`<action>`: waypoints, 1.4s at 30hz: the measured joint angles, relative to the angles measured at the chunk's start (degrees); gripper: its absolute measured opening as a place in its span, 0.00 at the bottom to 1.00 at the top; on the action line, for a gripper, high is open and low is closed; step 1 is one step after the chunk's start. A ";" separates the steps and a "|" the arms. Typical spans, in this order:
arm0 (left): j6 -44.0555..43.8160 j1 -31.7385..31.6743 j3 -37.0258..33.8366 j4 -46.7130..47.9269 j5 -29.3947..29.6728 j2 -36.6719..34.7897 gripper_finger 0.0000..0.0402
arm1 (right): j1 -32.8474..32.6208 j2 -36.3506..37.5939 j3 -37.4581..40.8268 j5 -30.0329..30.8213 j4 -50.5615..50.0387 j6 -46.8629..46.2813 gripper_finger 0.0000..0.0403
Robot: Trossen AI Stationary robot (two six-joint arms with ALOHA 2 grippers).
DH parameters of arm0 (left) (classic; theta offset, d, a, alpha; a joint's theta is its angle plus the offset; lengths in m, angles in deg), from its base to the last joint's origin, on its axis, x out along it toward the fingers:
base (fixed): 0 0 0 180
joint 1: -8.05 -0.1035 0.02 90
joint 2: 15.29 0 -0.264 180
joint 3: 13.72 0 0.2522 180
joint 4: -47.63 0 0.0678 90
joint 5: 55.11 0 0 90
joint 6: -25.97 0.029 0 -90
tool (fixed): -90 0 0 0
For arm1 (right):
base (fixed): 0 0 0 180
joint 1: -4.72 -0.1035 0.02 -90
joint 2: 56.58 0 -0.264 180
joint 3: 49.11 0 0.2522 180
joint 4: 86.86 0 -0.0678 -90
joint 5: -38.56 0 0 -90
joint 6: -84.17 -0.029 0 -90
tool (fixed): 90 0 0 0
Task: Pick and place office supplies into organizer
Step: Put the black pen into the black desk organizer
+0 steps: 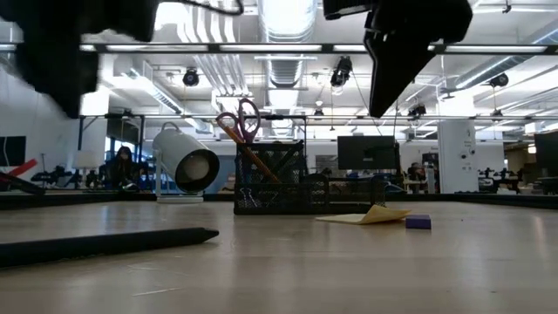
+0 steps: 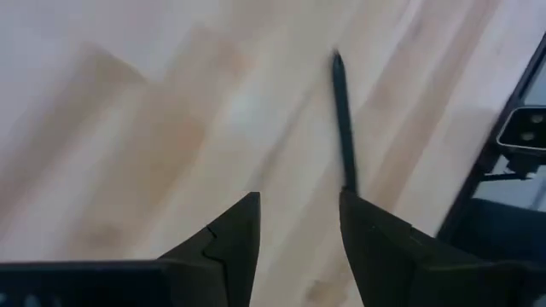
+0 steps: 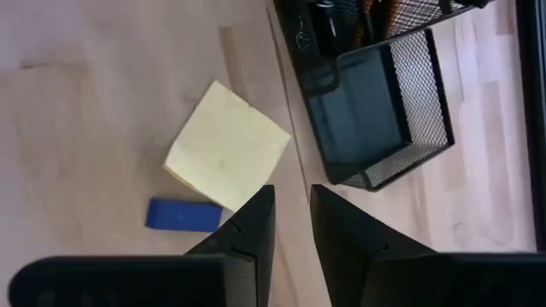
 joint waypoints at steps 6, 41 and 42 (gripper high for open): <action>-11.15 5.49 -0.01 -3.98 -0.01 6.69 0.35 | 0.38 0.00 0.92 0.19 0.20 2.48 0.17; -19.54 10.03 12.46 -4.22 0.22 26.32 0.26 | -4.06 1.95 7.13 -0.07 -4.58 -4.57 0.17; -19.54 10.12 12.35 -4.23 0.40 26.30 0.25 | -4.06 1.95 7.13 -0.03 -4.58 -4.57 0.17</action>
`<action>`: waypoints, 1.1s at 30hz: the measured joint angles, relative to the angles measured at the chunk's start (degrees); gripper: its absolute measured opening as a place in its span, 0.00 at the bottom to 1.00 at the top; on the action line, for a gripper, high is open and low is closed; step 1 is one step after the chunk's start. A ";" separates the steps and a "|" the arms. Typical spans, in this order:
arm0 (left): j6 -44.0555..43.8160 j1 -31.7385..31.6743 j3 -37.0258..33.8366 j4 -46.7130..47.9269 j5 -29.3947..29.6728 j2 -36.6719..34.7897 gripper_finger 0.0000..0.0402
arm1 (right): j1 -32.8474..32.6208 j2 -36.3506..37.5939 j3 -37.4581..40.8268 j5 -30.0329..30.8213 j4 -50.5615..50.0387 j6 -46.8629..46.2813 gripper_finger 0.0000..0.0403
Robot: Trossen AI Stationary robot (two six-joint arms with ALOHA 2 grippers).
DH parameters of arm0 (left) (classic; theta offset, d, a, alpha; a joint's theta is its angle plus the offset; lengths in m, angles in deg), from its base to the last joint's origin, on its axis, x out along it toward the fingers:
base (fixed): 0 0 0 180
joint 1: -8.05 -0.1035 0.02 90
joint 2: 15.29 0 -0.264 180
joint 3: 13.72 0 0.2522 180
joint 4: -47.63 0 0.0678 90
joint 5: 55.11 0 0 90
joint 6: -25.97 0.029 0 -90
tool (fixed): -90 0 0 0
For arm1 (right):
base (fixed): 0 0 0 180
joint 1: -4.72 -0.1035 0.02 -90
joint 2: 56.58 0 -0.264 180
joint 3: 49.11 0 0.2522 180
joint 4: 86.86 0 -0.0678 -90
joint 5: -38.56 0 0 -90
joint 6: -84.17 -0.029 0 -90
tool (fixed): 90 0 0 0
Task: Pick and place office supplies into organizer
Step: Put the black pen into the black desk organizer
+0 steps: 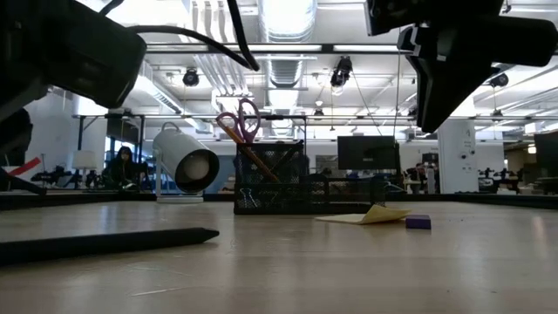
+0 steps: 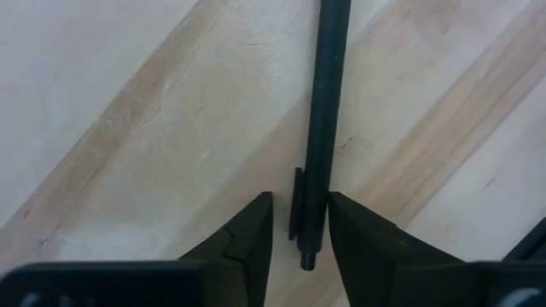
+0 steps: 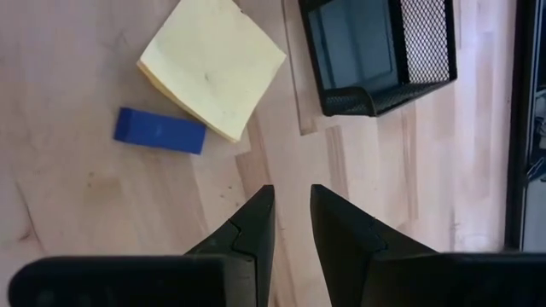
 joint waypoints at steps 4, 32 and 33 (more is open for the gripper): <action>0.02 0.09 0.00 0.00 0.24 1.13 0.21 | 0.00 0.00 0.00 0.22 0.02 0.17 0.17; 17.77 -1.92 -0.12 1.17 10.71 -0.62 0.00 | 0.02 0.00 0.00 0.25 0.09 -1.29 0.17; 19.31 -2.19 -0.24 1.39 11.55 -1.17 0.00 | 0.02 0.00 0.00 0.28 0.09 -1.56 0.17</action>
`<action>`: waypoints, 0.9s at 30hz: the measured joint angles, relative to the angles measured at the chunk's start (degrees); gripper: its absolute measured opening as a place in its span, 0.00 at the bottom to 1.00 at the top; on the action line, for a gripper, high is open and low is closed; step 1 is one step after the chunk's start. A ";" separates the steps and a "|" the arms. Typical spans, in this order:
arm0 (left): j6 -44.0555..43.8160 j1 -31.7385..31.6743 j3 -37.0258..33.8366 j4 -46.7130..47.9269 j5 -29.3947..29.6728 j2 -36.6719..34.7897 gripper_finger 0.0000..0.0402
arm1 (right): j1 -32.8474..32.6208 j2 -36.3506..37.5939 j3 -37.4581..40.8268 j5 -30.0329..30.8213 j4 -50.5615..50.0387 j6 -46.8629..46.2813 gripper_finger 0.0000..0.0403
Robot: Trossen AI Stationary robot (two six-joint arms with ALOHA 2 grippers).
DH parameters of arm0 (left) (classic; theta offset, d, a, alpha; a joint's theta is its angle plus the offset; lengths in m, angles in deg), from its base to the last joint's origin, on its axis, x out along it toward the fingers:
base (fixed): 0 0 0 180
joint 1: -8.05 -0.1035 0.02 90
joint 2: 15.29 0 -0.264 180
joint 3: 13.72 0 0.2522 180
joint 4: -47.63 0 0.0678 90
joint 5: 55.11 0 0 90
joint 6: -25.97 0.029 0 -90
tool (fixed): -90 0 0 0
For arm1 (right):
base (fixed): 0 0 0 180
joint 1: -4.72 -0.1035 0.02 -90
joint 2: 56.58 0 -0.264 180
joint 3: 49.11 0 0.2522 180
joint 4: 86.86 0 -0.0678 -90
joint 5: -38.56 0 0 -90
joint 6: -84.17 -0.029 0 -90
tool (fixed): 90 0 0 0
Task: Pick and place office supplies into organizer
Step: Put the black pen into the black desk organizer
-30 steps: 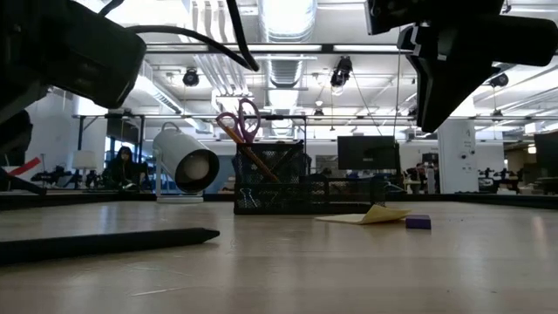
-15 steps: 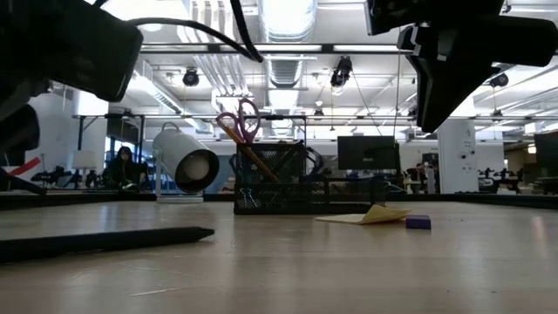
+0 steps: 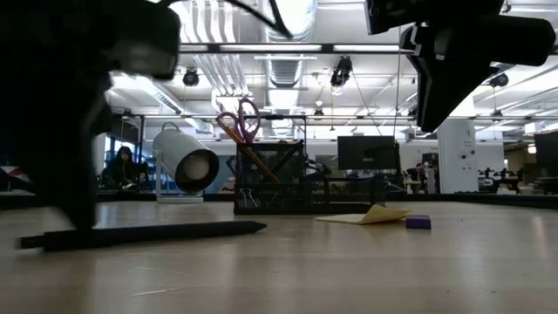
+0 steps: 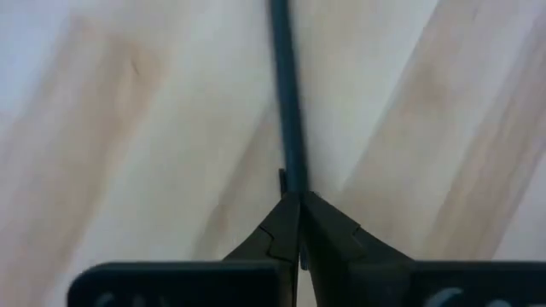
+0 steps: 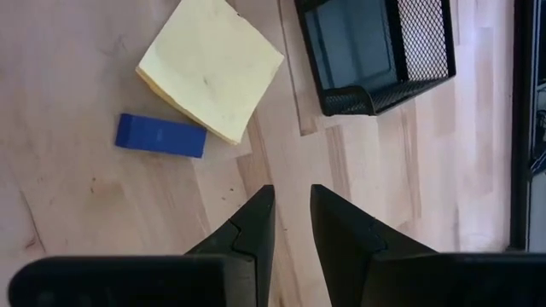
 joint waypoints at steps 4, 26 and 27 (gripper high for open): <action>3.59 -0.36 -0.13 -0.21 2.60 -2.81 0.00 | 0.00 0.00 0.00 0.01 0.00 -0.90 0.17; 19.84 0.16 -18.99 -37.19 0.76 -25.38 0.00 | 0.16 12.02 0.31 -7.35 14.88 5.15 0.10; 19.77 0.12 -21.55 -42.10 -0.22 -27.92 0.00 | 0.15 12.59 0.45 -7.35 14.82 5.17 0.10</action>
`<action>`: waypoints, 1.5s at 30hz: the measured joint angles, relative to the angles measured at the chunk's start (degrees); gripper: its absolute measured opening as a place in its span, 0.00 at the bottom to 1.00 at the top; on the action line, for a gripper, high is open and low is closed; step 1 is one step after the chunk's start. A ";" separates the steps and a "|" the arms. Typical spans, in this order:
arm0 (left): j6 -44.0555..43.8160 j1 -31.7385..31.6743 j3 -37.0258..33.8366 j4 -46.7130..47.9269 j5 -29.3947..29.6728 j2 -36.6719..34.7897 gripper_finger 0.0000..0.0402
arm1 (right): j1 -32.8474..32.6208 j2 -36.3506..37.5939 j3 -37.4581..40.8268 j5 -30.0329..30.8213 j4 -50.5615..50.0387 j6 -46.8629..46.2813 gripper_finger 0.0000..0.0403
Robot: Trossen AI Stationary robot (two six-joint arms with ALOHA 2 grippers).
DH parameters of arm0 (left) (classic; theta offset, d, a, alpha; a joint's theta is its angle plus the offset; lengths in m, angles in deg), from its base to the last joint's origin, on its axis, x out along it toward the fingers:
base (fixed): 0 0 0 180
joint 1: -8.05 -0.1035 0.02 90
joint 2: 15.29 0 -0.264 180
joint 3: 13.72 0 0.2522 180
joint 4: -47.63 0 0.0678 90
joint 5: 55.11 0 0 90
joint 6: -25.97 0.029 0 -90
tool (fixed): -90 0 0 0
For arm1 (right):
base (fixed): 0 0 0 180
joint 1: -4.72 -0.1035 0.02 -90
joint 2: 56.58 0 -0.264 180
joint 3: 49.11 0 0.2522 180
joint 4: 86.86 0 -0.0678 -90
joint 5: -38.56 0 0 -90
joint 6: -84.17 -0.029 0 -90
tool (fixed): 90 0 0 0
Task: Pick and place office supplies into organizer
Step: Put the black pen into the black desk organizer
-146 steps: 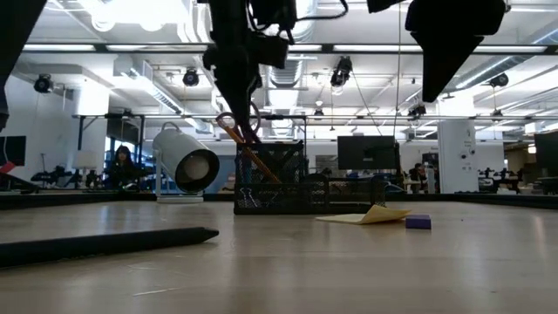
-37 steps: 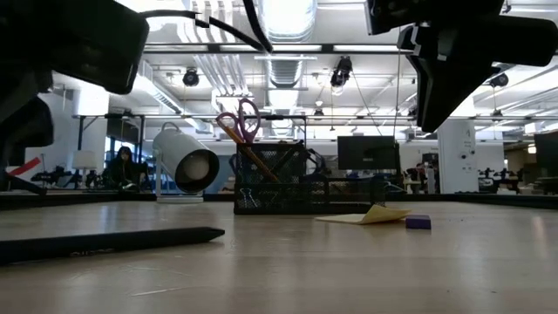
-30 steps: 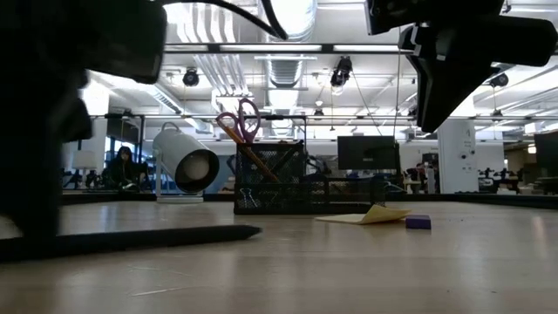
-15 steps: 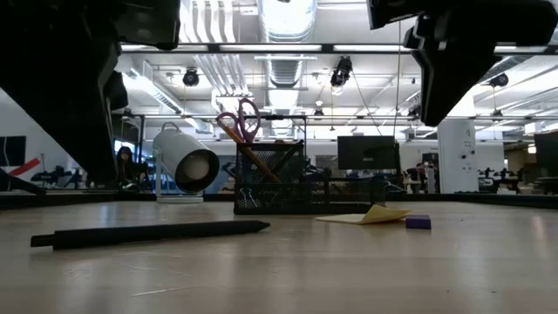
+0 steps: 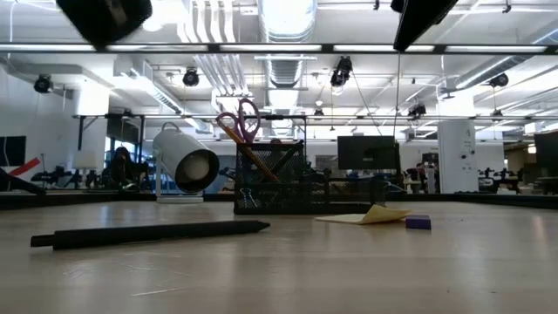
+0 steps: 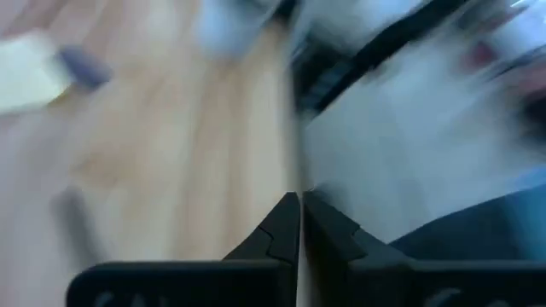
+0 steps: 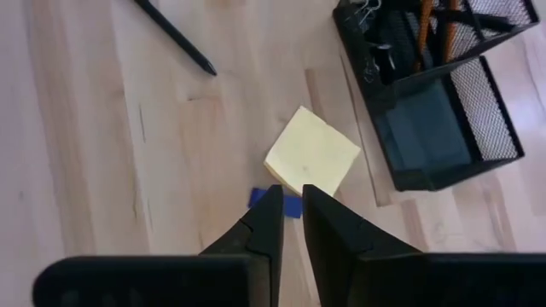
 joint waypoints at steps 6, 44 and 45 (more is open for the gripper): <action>-0.03 0.11 -15.80 -43.48 -6.54 -10.58 0.00 | 0.00 3.07 1.71 0.14 0.11 0.02 0.09; 18.22 -2.16 -24.70 -83.92 1.88 -14.81 0.01 | 9.25 4.24 11.00 -0.28 5.29 3.90 0.10; 19.49 -2.35 -24.26 -83.93 1.77 -15.45 0.02 | 9.25 4.24 11.00 -0.31 5.29 3.94 0.10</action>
